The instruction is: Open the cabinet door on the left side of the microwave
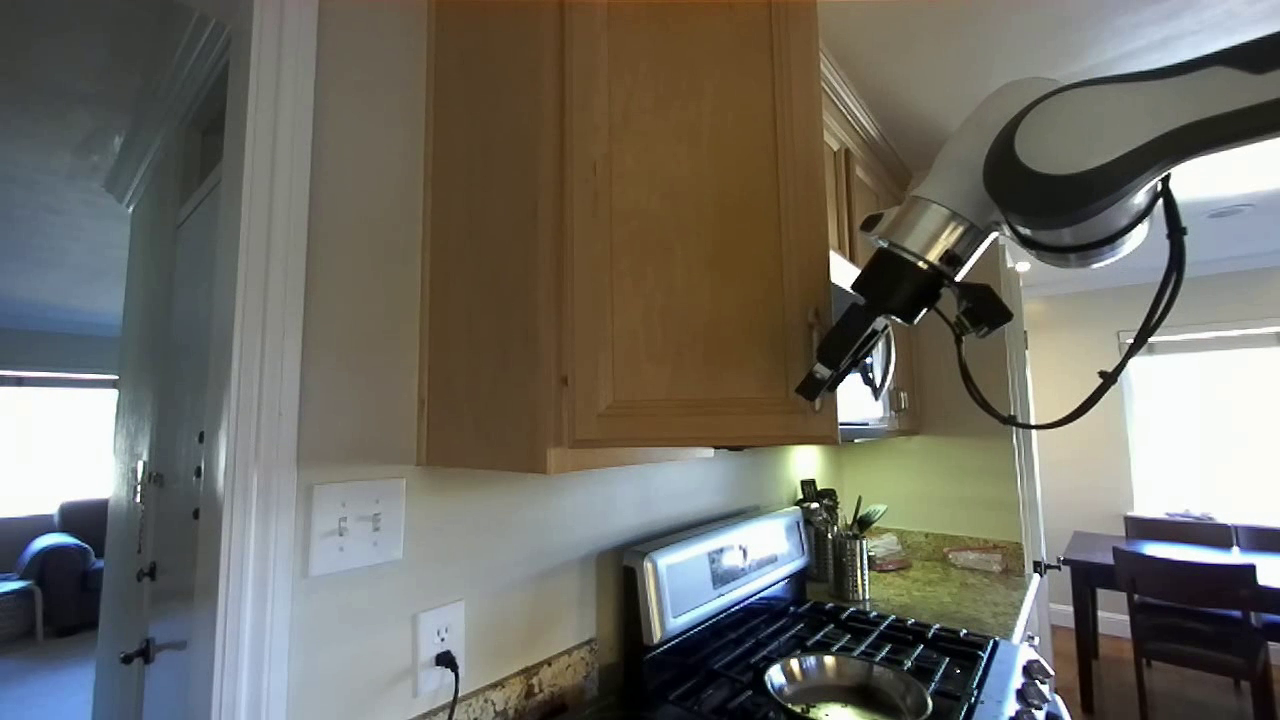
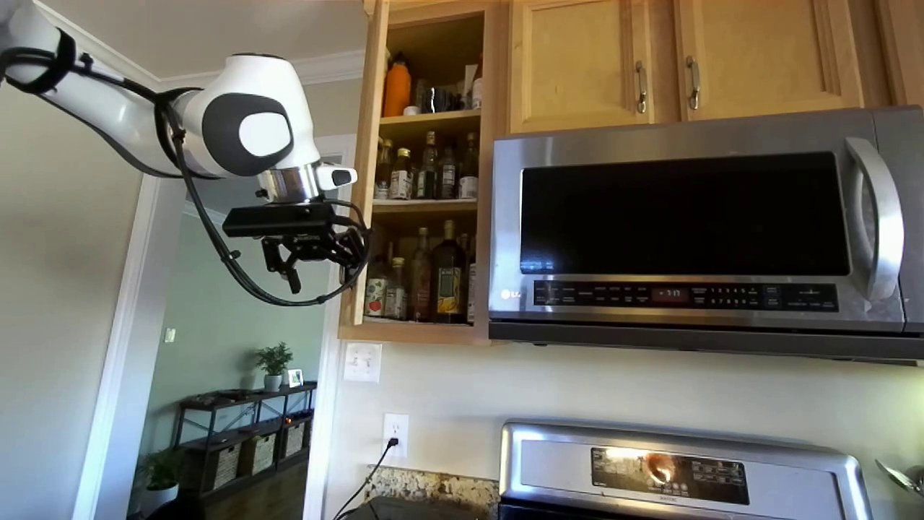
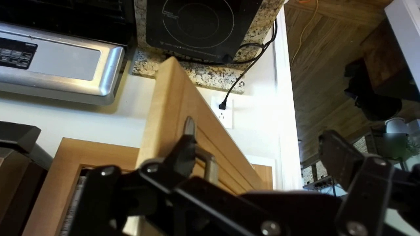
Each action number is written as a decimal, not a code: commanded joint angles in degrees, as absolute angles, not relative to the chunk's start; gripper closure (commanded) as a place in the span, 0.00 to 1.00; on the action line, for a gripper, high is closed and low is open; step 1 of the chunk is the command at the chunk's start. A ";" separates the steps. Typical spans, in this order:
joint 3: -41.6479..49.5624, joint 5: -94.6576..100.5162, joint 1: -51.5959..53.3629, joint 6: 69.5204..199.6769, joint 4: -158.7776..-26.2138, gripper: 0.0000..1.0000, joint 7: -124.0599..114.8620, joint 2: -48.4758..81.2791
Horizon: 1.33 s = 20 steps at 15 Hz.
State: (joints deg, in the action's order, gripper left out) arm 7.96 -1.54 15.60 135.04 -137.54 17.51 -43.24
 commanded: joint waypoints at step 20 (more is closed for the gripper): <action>6.40 -3.54 14.67 136.76 -138.82 0.00 20.65 -51.20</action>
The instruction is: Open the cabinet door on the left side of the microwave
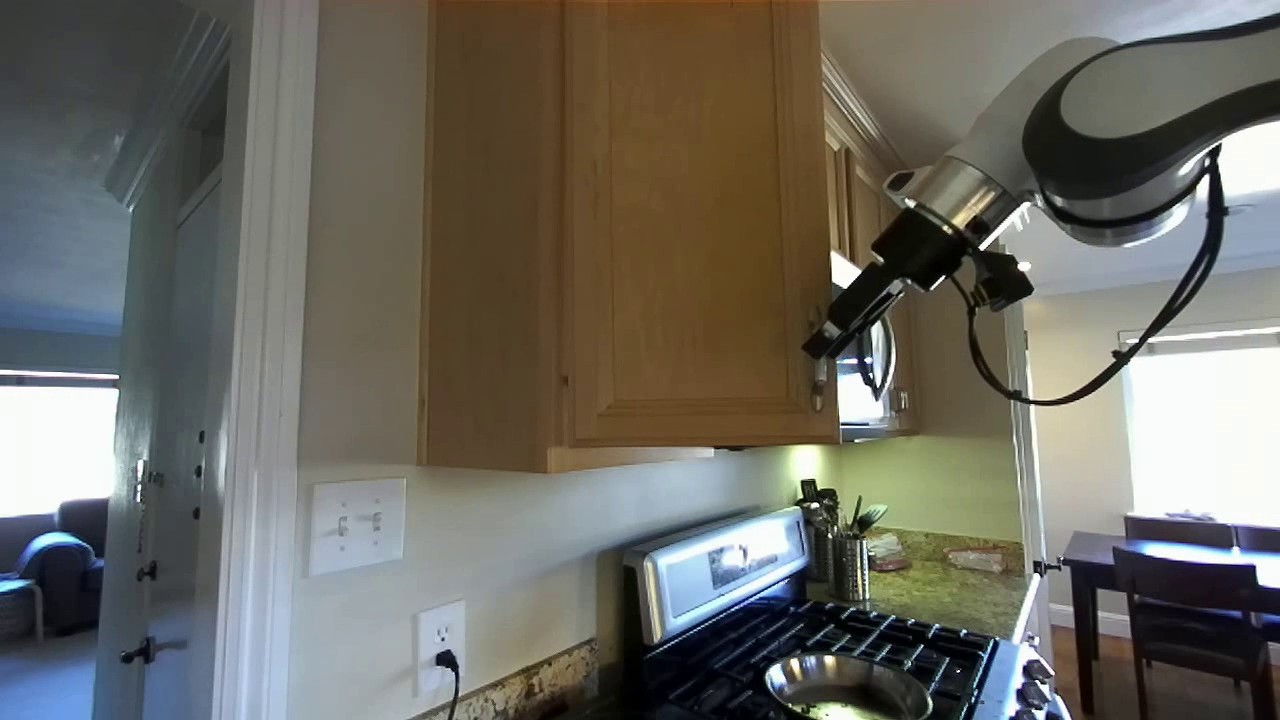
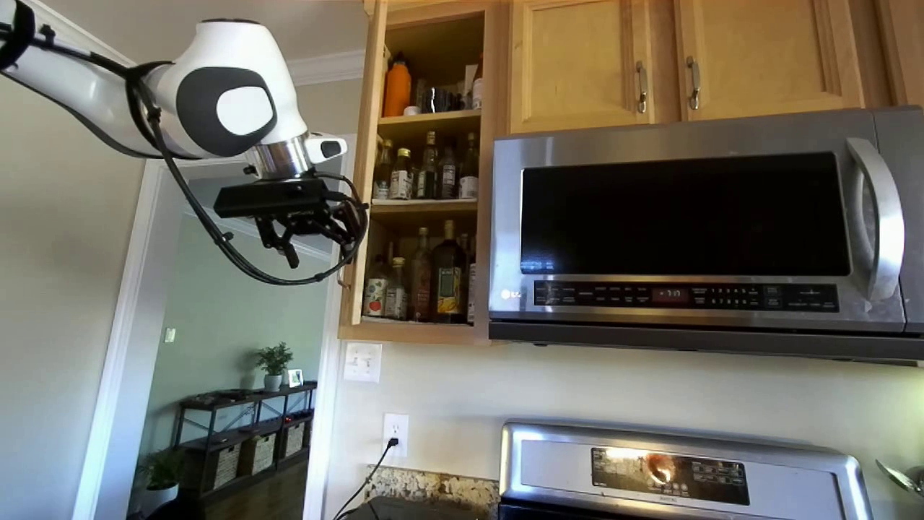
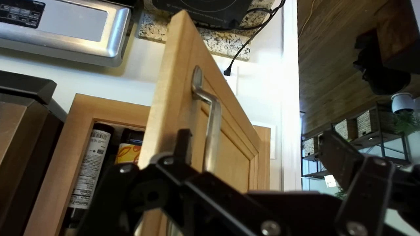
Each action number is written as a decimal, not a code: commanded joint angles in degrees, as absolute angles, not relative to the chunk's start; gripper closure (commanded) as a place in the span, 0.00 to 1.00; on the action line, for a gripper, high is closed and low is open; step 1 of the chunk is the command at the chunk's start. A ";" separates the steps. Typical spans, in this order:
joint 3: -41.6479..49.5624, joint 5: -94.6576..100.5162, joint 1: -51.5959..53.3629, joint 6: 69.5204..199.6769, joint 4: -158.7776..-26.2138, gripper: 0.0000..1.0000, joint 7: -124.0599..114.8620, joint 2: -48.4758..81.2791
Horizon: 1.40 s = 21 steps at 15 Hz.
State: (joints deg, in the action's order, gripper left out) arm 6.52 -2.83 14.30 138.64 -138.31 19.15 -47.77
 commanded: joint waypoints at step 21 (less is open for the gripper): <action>18.09 3.20 5.55 125.15 -129.81 0.00 24.35 -59.51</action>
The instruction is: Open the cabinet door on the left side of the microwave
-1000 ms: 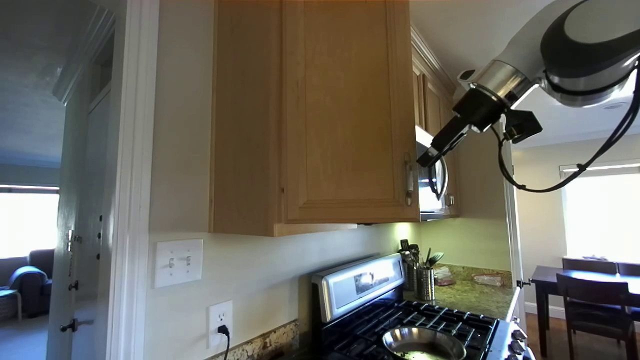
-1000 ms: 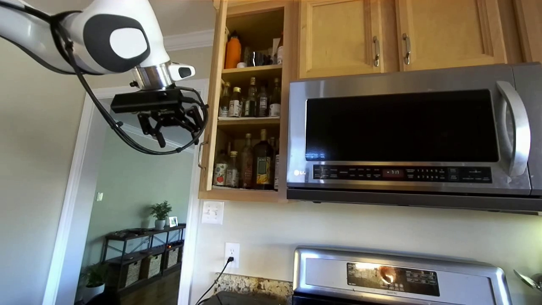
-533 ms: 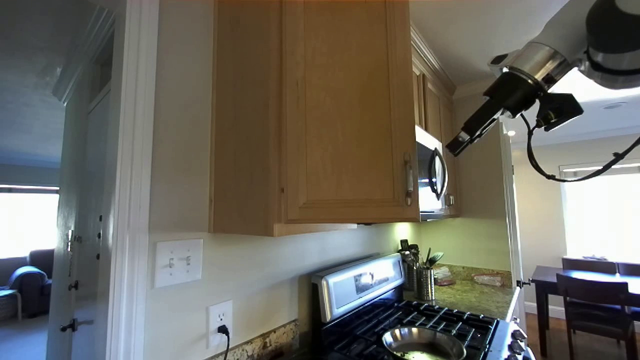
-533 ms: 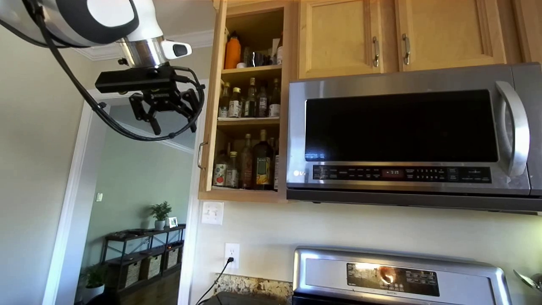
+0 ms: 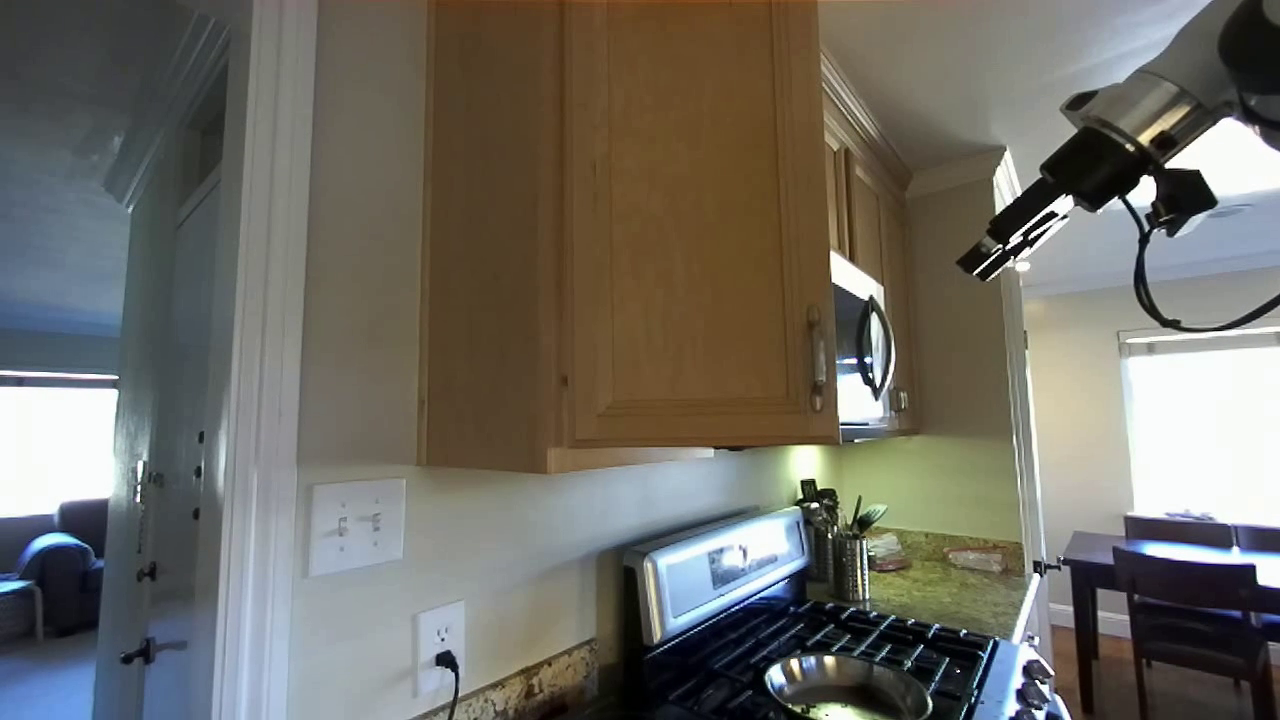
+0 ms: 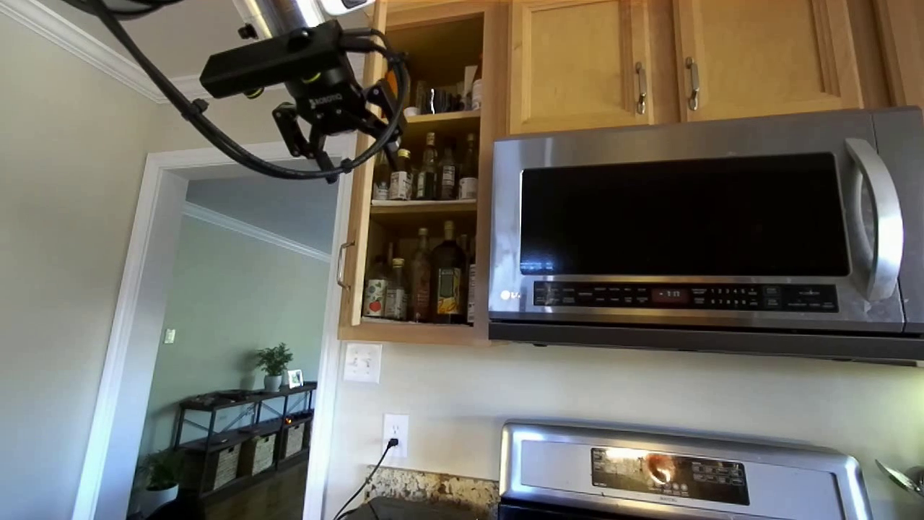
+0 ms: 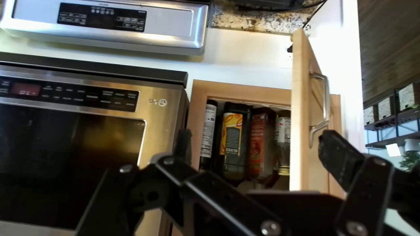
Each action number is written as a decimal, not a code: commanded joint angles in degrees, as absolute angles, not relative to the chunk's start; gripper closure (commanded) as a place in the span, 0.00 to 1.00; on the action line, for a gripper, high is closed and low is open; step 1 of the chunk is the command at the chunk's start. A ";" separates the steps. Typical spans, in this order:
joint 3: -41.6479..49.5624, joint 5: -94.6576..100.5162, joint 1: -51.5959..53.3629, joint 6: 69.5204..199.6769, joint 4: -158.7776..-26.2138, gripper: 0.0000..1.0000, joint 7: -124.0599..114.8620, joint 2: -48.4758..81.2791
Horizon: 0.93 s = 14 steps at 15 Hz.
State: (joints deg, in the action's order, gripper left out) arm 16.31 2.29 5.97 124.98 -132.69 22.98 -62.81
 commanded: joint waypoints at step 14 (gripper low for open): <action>12.68 -2.39 10.70 146.53 -130.85 0.00 23.56 -37.00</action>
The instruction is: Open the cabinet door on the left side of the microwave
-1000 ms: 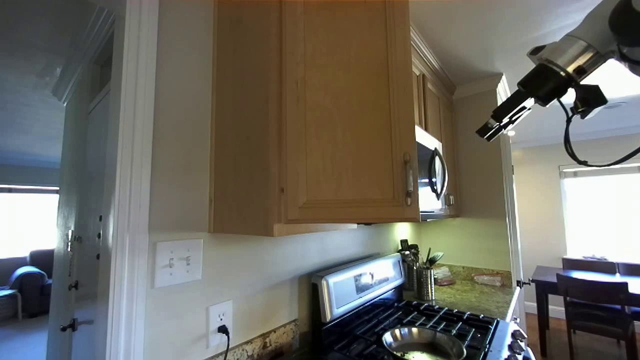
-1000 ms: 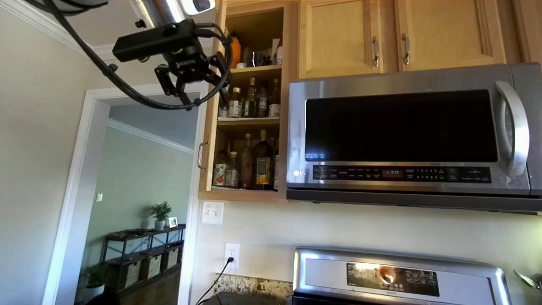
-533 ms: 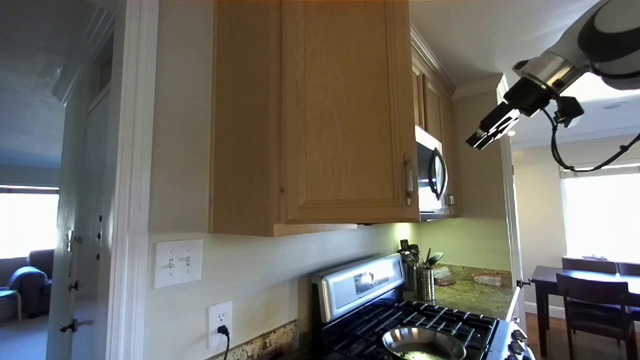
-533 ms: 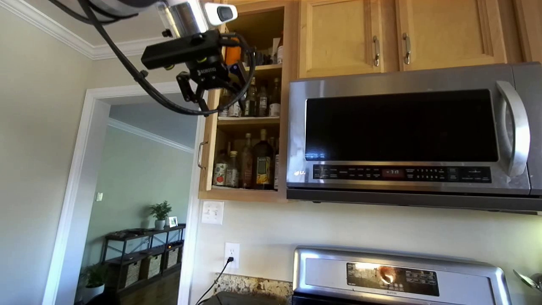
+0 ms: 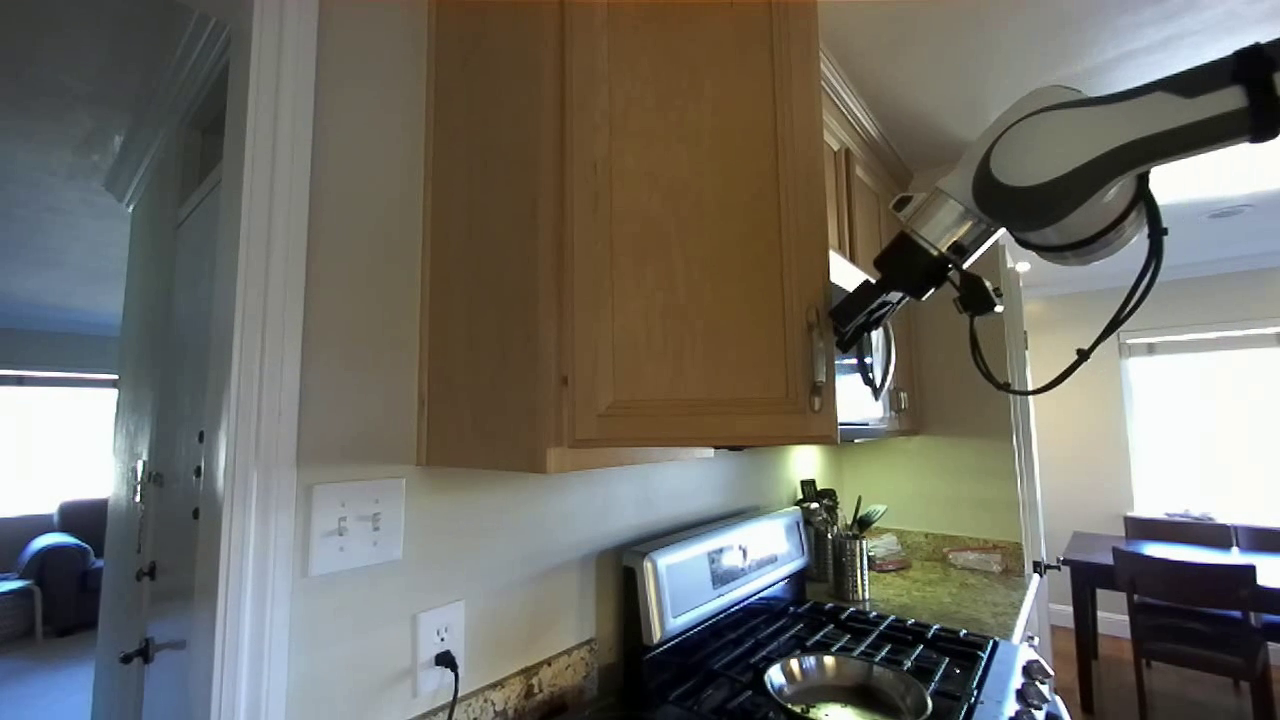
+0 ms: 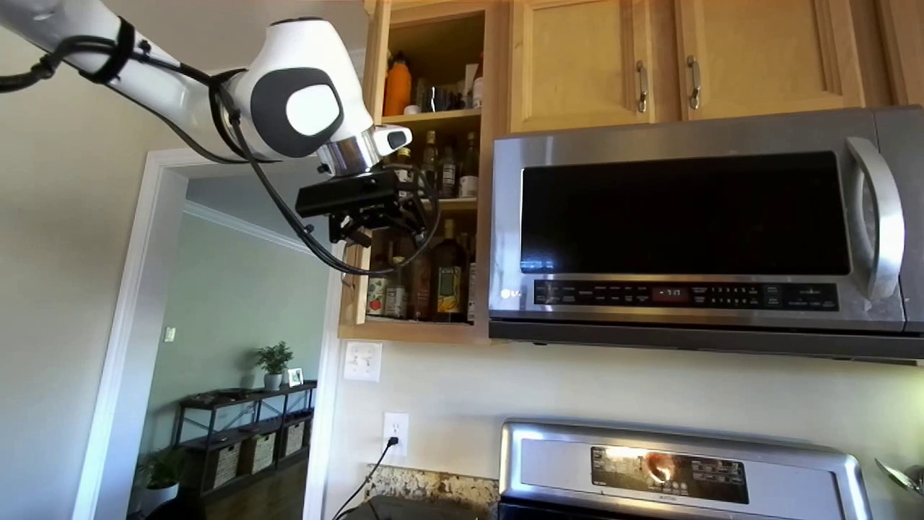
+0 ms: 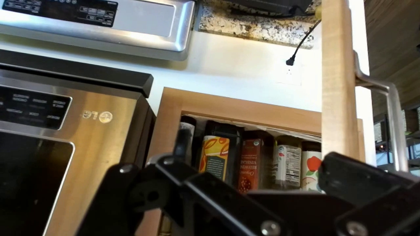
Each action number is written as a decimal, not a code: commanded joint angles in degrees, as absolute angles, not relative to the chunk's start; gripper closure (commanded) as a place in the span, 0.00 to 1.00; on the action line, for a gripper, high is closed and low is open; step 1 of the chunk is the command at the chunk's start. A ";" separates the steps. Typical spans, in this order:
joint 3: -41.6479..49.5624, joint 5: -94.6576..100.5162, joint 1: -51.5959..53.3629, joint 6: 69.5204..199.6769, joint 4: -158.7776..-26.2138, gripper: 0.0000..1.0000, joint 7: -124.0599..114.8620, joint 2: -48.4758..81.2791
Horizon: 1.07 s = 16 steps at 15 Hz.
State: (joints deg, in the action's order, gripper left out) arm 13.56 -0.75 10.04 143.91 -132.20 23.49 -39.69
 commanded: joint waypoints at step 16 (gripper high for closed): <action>13.25 -3.13 11.98 134.09 -132.43 0.00 29.67 -51.60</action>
State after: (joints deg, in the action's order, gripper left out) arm 12.76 -2.97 11.84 136.22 -131.92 28.67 -48.50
